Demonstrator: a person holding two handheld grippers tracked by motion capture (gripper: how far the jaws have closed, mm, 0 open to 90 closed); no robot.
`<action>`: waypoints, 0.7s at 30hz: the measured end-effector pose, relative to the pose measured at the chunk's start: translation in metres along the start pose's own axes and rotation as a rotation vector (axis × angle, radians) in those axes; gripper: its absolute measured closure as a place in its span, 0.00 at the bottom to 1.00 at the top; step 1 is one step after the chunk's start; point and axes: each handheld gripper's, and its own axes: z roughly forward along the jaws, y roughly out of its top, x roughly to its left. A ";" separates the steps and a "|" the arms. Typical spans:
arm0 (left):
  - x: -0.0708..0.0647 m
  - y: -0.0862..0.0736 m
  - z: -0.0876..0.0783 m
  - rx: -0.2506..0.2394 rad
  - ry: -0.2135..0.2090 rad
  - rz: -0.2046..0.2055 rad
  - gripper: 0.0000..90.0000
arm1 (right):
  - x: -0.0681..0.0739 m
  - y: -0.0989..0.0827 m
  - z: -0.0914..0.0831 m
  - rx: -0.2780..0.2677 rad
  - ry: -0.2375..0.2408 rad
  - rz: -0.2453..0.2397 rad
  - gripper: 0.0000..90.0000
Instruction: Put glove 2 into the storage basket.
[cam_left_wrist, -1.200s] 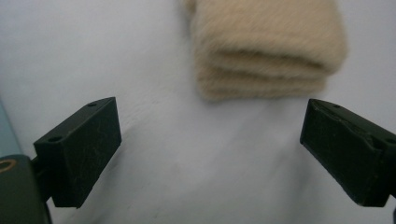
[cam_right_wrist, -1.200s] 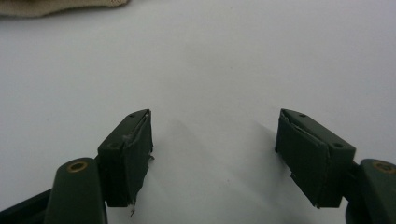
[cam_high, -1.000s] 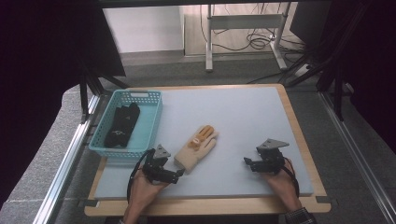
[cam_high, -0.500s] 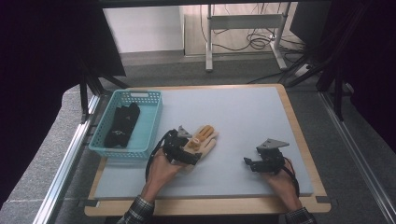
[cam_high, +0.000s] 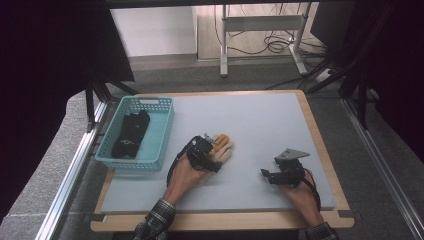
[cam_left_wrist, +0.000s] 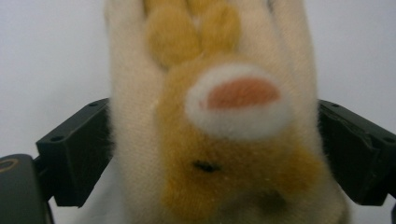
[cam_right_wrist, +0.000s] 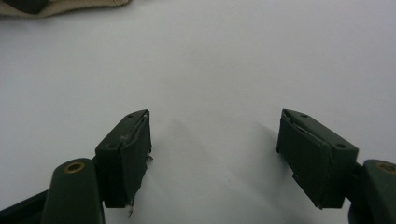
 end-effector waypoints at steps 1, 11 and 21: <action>0.000 -0.001 0.000 0.002 -0.007 -0.004 0.09 | 0.000 0.000 0.000 0.000 0.000 0.000 0.28; -0.003 -0.001 -0.006 0.021 0.011 0.003 0.31 | 0.000 0.000 0.000 0.000 -0.001 -0.001 0.28; 0.009 -0.004 -0.011 0.002 -0.017 -0.017 0.58 | 0.000 0.000 0.000 0.000 -0.002 -0.002 0.28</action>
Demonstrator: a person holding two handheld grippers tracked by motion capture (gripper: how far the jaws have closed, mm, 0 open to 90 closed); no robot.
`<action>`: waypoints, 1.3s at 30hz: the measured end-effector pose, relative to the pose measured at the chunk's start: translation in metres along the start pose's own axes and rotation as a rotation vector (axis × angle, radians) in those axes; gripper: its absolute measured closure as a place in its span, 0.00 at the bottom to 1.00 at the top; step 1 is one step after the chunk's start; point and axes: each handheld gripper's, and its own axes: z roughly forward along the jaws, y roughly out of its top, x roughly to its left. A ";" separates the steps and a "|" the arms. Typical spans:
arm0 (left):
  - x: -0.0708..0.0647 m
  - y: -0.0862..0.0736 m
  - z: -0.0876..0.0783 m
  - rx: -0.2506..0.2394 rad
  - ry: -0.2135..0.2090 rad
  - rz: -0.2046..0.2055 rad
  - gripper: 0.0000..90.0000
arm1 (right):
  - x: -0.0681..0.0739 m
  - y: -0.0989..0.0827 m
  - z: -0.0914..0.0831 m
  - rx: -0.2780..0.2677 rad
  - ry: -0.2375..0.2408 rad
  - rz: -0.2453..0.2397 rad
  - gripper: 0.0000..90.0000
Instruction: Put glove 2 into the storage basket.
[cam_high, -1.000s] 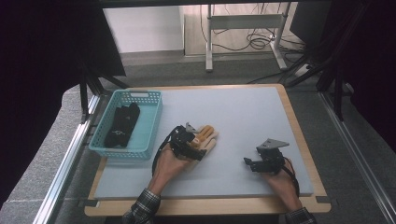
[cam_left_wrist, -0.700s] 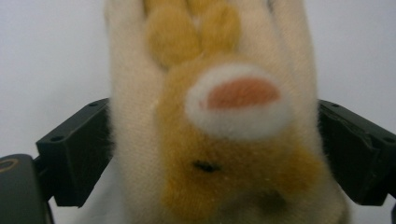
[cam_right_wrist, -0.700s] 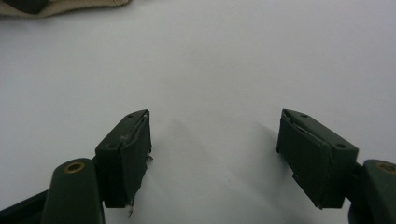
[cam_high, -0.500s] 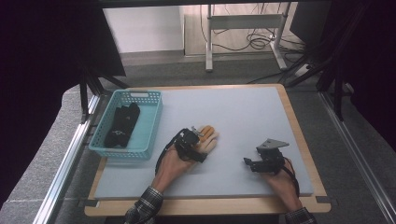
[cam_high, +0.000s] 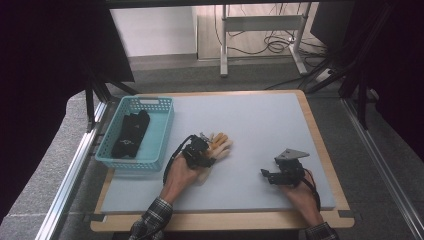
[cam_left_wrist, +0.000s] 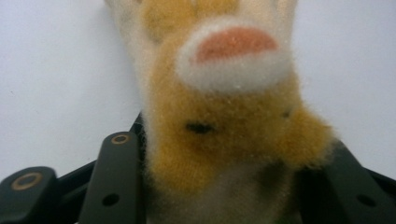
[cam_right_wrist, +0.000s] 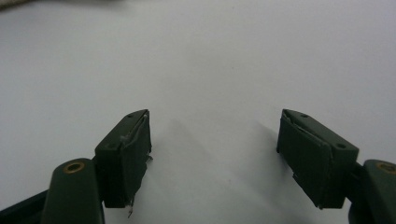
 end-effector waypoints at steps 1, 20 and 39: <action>0.001 0.000 -0.001 -0.002 -0.006 -0.001 0.58 | 0.000 0.000 0.000 0.000 0.000 0.000 0.28; 0.017 0.003 -0.033 -0.103 0.001 -0.058 0.84 | 0.000 0.000 0.000 0.000 0.000 0.000 0.28; 0.034 0.021 -0.075 -0.158 0.096 -0.082 0.86 | 0.000 0.000 0.000 -0.001 0.000 -0.001 0.28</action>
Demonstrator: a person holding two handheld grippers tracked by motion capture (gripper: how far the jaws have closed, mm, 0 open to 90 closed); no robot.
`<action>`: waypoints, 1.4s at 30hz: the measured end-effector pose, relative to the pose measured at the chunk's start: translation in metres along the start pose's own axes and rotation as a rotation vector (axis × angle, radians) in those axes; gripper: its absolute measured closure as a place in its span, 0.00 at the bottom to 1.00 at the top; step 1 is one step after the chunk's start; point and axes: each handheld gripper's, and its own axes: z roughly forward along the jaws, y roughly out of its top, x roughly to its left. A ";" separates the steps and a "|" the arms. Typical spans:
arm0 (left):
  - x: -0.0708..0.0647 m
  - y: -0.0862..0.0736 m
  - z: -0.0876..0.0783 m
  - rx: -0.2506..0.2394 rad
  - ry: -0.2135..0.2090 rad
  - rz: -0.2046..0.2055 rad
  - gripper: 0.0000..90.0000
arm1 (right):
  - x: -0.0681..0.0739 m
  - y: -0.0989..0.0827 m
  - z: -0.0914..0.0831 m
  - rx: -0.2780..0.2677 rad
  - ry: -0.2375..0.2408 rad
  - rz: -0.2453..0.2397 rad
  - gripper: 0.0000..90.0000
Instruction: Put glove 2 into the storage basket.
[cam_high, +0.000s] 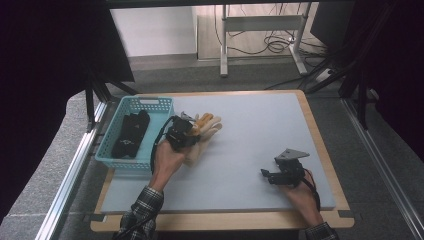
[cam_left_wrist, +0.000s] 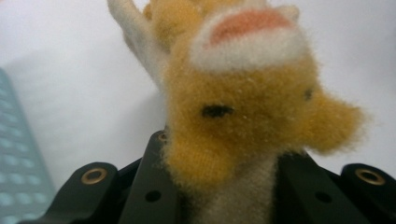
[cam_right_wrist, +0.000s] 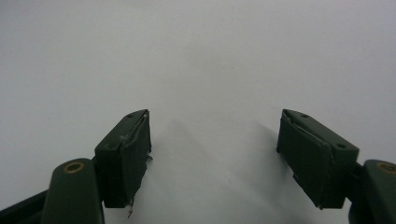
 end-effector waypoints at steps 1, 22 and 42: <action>0.002 0.002 -0.003 -0.002 0.009 -0.002 0.86 | 0.000 0.000 0.000 0.000 0.000 0.000 0.28; 0.101 -0.001 -0.077 -0.034 0.246 -0.188 0.85 | 0.000 0.000 0.000 0.000 0.000 0.000 0.28; 0.153 -0.038 -0.002 0.143 0.247 -0.336 0.83 | 0.000 0.000 0.000 -0.001 0.000 0.000 0.28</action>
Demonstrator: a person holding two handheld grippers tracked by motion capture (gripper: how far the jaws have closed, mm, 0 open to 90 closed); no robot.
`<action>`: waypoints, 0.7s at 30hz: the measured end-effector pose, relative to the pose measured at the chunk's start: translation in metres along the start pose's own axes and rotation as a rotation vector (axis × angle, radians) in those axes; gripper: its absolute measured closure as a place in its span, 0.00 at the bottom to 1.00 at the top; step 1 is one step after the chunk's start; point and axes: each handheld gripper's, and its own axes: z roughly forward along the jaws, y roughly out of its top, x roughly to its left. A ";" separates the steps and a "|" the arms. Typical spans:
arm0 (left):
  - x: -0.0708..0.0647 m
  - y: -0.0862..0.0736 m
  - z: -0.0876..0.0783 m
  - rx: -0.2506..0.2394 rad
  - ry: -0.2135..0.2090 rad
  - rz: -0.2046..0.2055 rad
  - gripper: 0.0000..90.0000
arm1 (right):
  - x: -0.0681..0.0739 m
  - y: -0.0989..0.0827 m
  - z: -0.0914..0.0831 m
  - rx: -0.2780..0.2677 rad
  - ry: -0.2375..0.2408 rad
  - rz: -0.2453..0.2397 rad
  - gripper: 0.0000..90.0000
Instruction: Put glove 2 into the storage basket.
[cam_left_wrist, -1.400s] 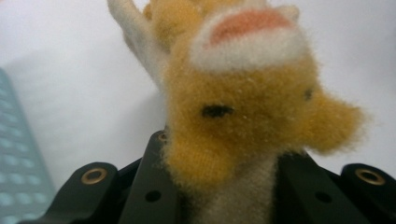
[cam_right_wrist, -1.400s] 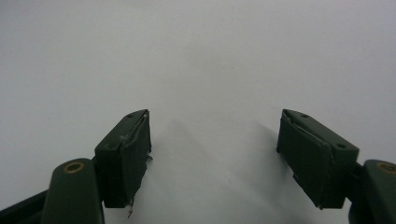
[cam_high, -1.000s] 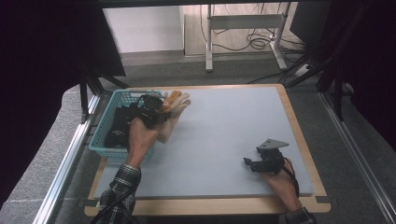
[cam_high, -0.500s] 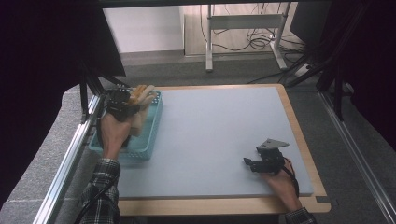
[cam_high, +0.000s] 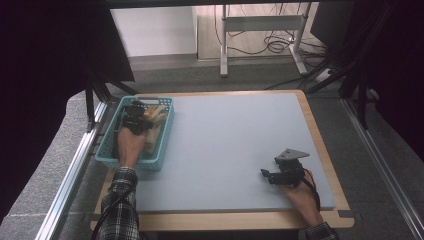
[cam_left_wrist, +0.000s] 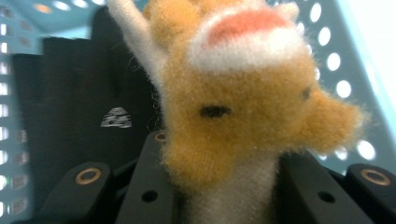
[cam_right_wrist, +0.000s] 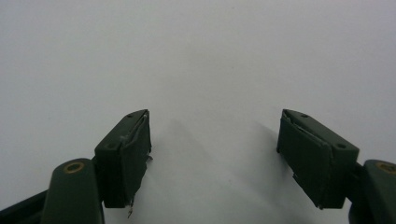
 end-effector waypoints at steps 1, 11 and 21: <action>-0.002 0.001 0.004 0.009 0.002 0.006 0.83 | 0.000 0.000 0.000 0.000 0.000 0.000 0.28; -0.010 0.004 0.025 0.156 -0.001 0.056 0.40 | 0.000 0.000 0.000 0.000 0.000 0.000 0.28; -0.003 0.005 -0.011 -0.004 -0.021 0.031 0.11 | 0.000 0.000 0.000 0.000 -0.001 -0.002 0.28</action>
